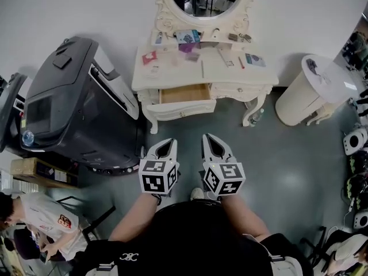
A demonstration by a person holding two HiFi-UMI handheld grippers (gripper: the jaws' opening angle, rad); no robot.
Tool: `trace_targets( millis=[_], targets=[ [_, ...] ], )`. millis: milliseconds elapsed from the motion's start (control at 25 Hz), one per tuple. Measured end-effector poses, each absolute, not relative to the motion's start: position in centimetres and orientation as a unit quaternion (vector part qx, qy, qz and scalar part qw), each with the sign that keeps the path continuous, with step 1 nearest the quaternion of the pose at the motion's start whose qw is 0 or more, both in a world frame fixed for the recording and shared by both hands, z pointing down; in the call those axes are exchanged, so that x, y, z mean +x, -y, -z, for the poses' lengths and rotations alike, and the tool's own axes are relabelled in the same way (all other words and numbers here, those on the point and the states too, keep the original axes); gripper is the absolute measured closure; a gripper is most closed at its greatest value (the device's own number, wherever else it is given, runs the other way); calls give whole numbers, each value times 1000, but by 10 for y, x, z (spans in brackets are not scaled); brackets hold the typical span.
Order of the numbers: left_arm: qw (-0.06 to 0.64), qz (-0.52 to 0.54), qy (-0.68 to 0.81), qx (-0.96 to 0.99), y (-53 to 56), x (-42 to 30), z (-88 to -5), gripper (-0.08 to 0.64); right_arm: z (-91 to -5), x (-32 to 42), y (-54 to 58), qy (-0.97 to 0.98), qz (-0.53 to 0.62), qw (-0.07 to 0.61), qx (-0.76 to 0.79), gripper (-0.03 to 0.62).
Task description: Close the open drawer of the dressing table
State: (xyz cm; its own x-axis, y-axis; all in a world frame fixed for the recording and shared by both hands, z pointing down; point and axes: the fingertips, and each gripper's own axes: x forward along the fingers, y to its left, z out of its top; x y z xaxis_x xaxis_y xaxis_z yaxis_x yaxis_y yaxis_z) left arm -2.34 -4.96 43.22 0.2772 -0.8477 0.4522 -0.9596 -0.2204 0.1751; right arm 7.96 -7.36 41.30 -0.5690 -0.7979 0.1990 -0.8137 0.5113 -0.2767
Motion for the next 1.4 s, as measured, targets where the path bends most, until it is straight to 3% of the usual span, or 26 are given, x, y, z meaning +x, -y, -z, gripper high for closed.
trace_targets(
  millis=[760,1400],
  targets=[
    [239,-146,615,737,123,-7,-457,560,-438,98,148,882,-196,46,427,581],
    [237,-132,564,779,258,-19,-446,560,-436,76,257,861,-183,70,469,581]
  ],
)
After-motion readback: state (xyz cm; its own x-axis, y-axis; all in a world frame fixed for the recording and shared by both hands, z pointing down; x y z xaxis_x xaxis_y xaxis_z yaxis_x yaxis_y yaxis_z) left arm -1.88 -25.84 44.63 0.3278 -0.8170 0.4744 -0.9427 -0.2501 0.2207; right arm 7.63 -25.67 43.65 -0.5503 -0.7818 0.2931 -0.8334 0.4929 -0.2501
